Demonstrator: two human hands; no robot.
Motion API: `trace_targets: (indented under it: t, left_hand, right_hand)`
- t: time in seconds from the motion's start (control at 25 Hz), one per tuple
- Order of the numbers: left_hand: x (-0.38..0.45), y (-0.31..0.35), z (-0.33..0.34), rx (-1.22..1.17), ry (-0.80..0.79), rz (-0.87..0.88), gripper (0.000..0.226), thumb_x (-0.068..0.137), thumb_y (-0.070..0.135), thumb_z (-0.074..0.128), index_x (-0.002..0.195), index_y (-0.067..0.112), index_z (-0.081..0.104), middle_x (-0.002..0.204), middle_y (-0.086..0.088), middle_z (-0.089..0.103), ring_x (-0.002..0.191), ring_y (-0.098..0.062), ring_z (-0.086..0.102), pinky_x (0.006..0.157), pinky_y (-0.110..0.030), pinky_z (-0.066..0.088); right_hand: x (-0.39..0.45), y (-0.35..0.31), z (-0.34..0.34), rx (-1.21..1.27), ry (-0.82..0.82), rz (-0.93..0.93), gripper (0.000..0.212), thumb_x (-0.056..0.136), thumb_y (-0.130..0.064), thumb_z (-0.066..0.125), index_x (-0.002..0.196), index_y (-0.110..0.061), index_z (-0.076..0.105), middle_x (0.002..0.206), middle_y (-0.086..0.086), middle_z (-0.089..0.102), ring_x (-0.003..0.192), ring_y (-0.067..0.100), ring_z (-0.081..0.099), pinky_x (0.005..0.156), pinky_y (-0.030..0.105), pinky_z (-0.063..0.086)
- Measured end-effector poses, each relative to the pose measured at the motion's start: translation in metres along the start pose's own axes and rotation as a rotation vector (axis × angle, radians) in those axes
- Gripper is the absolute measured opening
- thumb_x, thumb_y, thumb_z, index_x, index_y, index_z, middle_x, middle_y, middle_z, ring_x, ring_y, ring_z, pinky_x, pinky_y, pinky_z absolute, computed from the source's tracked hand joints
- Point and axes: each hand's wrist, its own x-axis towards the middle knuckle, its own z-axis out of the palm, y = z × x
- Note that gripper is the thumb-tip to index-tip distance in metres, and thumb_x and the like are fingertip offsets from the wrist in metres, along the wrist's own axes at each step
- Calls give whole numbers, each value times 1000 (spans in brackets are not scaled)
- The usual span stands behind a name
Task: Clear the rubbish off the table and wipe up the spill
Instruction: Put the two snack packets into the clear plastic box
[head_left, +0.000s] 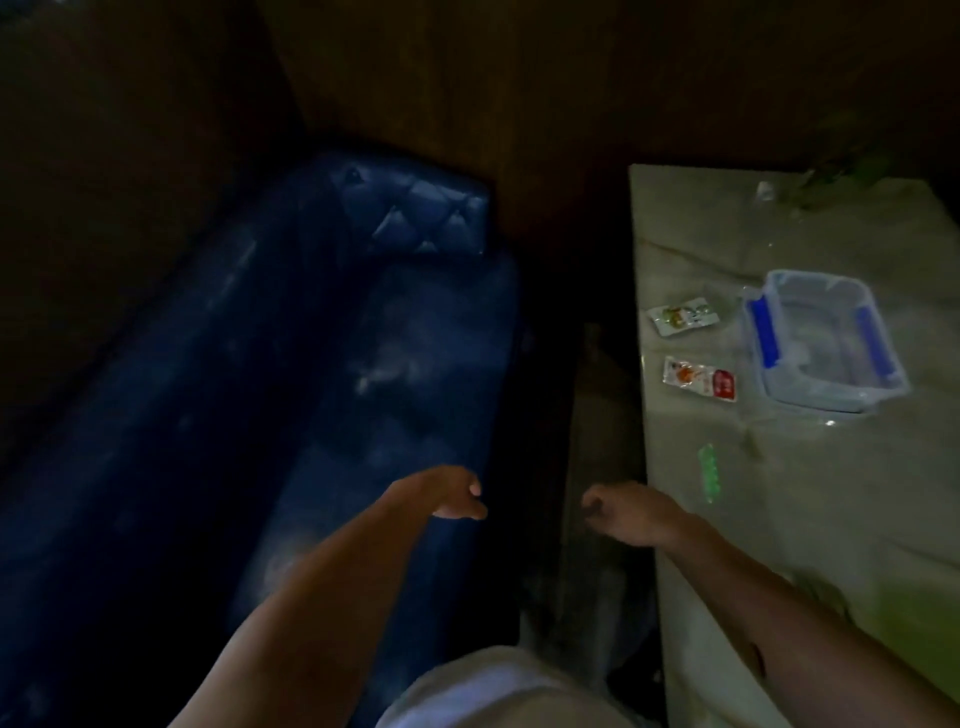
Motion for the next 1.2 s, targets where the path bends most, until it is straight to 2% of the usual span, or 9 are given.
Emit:
trace_targets:
  t: [0.16, 0.32, 0.44, 0.6, 0.8, 0.96, 1.08, 1.2]
  left_hand:
    - [52, 8, -43, 38, 12, 30, 53, 81, 50, 60, 126, 22, 58, 133, -5, 59, 121, -23, 54, 100, -33, 45]
    - [101, 18, -95, 71, -18, 50, 57, 82, 50, 60, 131, 23, 54, 138, -4, 54, 125, -22, 51, 99, -32, 43]
    - [135, 29, -133, 87, -44, 108, 61, 83, 52, 60, 135, 22, 51, 141, -3, 51, 126, -21, 49, 100, -30, 41]
    - [173, 45, -173, 145, -70, 193, 63, 84, 54, 57, 137, 22, 48, 144, -3, 48, 127, -20, 47, 104, -30, 40]
    - [215, 75, -214, 223, -108, 258, 65, 82, 55, 57, 137, 24, 47, 144, -3, 46, 126, -20, 46, 103, -29, 40]
    - [238, 109, -239, 314, -140, 328, 64, 84, 56, 55, 139, 25, 44, 142, -4, 49, 123, -21, 50, 100, -31, 43]
    - [254, 145, -256, 400, -145, 386, 62, 87, 57, 52, 141, 26, 42, 141, -2, 51, 123, -22, 51, 102, -36, 44]
    - [271, 185, -267, 442, -158, 448, 56, 91, 51, 53, 140, 26, 44, 141, -2, 52, 123, -22, 53, 102, -36, 45]
  right_hand:
    - [37, 17, -39, -5, 40, 32, 38, 93, -38, 52, 127, -23, 55, 132, 7, 60, 119, 25, 57, 98, 31, 44]
    - [78, 31, -82, 24, 50, 89, 38, 94, -33, 53, 129, -19, 54, 135, 10, 57, 123, 27, 54, 103, 33, 42]
    - [102, 43, -107, 48, 47, 151, 34, 94, -31, 51, 126, -19, 56, 132, 13, 59, 119, 29, 56, 100, 35, 44]
    - [122, 56, -127, 129, 47, 238, 42, 93, -34, 54, 130, -16, 54, 134, 16, 56, 121, 31, 56, 98, 34, 44]
    - [133, 83, -143, 193, 89, 290, 46, 93, -36, 53, 134, -19, 49, 136, 14, 55, 122, 30, 54, 99, 35, 44]
    - [134, 111, -152, 264, 116, 338, 41, 91, -40, 54, 129, -25, 51, 134, 9, 57, 120, 26, 54, 94, 33, 45]
    - [132, 131, -147, 329, 211, 392, 42, 90, -42, 54, 130, -29, 51, 140, 5, 51, 126, 24, 50, 99, 34, 43]
    - [130, 144, -135, 359, 314, 441, 45, 90, -43, 53, 132, -29, 49, 142, 2, 50, 126, 21, 50, 100, 34, 44]
